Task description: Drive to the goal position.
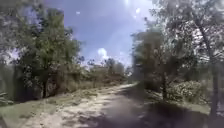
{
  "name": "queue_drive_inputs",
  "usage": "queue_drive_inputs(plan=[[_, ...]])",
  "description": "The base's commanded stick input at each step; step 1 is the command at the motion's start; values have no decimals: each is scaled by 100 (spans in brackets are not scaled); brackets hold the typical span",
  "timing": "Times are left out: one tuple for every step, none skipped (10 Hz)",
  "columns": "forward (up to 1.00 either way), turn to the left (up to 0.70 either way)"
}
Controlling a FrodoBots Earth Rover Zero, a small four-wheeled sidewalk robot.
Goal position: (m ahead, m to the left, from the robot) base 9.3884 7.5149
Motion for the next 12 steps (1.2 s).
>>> queue_drive_inputs(plan=[[70,0],[70,0],[70,0],[70,0],[70,0],[70,0],[70,0],[70,0],[70,0],[70,0],[70,0],[70,0]])
